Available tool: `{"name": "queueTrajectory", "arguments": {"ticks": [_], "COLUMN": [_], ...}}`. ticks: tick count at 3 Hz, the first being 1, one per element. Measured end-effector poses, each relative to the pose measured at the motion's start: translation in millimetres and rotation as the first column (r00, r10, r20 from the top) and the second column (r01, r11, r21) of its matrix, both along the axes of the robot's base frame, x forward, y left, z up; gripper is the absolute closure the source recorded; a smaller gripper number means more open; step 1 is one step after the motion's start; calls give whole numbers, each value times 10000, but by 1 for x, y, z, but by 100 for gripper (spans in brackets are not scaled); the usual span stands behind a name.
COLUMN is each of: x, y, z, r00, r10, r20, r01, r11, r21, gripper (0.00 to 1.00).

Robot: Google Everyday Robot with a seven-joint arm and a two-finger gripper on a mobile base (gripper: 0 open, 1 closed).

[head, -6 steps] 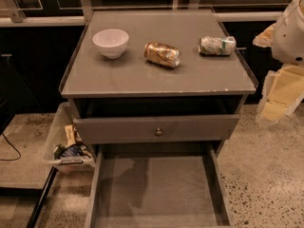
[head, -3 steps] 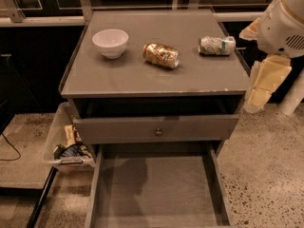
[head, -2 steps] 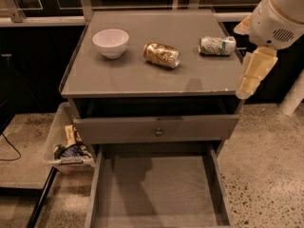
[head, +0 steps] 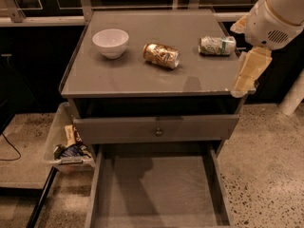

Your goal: Place orange can into middle drawer

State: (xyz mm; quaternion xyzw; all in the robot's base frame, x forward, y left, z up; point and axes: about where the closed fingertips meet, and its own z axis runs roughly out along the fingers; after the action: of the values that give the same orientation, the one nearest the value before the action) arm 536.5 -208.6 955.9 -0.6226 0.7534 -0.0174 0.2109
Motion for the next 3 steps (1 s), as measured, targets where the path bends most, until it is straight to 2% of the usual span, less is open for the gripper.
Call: {"name": "queueTrajectory", "arguments": {"ticks": [1,2,3], "x": [24,55,86], "y": [18,37,59], "z": [-11,-19,-31], "r00": [9988,9953,9930], "r10": [135,419,743], "r20": [469,871,919], "r01": [-166,-570,-994], "r11": [9976,9822,9459], "r21": [672,1789,3089], "gripper": [0,0,0]}}
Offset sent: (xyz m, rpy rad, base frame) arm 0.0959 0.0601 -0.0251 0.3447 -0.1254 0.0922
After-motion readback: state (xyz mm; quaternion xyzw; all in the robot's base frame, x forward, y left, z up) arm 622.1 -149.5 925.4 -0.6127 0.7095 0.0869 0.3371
